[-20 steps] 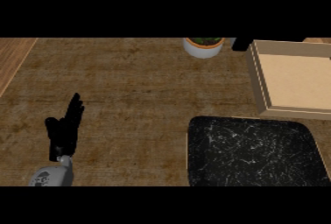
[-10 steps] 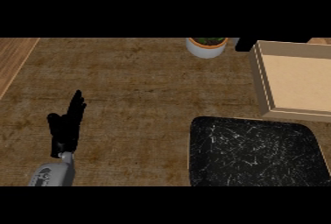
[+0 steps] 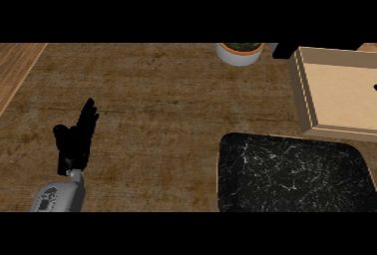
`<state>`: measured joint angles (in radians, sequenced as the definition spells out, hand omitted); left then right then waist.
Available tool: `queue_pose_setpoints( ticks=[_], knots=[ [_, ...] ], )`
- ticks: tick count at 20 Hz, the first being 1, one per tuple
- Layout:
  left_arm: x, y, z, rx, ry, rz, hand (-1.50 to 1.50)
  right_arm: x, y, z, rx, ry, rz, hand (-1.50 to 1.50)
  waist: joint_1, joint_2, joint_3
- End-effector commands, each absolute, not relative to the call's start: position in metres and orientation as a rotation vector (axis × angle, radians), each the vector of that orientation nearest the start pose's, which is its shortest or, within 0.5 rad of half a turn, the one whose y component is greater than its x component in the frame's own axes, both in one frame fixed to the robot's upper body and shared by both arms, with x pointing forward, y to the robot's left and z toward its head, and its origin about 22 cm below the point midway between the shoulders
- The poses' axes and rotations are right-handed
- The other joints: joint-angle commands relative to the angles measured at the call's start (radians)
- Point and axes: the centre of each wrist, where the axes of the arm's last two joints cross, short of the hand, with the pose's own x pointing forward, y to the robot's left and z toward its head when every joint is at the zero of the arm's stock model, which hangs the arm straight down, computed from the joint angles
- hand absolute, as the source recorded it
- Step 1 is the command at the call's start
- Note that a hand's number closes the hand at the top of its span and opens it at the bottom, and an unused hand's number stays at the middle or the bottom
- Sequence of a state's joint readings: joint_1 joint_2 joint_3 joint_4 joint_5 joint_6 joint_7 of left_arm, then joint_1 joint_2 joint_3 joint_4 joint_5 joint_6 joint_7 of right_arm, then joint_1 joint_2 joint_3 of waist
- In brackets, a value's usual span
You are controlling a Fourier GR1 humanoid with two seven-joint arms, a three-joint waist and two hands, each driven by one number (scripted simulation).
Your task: Pick the eggplant from the tray and place it in the cardboard box
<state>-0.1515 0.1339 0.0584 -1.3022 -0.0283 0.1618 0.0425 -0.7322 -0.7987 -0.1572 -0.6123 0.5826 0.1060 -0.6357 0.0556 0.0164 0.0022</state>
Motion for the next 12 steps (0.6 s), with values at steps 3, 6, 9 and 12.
queue_pose_setpoints(
  ticks=[3, 6, 9, 12],
  knots=[
    [0.276, 0.263, -0.019, 0.254, -1.42, 0.021, 0.0, 0.379, -0.452, 0.109, -0.68, -1.589, 0.915, -1.5, 0.009, 0.005, 0.001],
    [0.277, 0.25, -0.019, 0.239, -1.422, 0.01, 0.0, 0.373, -0.472, 0.12, -0.6, -1.678, 0.85, -1.5, 0.008, 0.008, 0.003],
    [0.28, 0.256, -0.019, 0.251, -1.41, 0.027, 0.0, 0.379, -0.469, 0.131, -0.462, -1.777, 0.783, -1.5, 0.001, 0.006, 0.002],
    [0.274, 0.257, -0.023, 0.259, -1.404, 0.031, 0.0, 0.372, -0.477, 0.122, -0.289, -1.873, 0.618, -1.5, 0.0, 0.007, 0.004]
  ],
)
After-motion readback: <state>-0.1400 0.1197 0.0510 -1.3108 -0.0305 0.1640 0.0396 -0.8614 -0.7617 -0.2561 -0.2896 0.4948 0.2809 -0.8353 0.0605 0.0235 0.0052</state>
